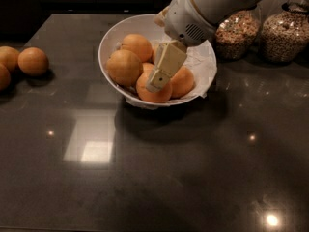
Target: Pick orange from white bowl
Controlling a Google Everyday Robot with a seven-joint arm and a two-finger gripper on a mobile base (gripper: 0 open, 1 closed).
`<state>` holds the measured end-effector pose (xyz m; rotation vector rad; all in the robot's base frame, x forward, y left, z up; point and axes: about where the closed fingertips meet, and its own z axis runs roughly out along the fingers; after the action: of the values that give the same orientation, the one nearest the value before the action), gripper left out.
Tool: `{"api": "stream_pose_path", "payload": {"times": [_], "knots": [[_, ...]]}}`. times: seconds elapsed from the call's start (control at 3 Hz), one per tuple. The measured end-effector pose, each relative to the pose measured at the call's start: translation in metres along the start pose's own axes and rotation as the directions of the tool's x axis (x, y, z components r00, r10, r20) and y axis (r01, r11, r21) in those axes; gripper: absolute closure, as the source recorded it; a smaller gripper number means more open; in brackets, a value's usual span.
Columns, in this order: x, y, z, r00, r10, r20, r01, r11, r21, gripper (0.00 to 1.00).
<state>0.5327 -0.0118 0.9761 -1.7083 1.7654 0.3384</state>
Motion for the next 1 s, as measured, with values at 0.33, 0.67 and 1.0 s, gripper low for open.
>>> {"api": "stream_pose_path", "payload": {"times": [0.33,0.67,1.0], "knots": [[-0.0313,-0.0025,0.017,0.997,-0.054,0.058,0.055,0.9983,-0.017,0.0],[-0.0313,-0.0025,0.017,0.997,-0.054,0.058,0.055,0.9983,-0.017,0.0],[-0.0292,-0.0034,0.0181,0.996,-0.044,0.075,0.045,0.9989,-0.014,0.0]]}}
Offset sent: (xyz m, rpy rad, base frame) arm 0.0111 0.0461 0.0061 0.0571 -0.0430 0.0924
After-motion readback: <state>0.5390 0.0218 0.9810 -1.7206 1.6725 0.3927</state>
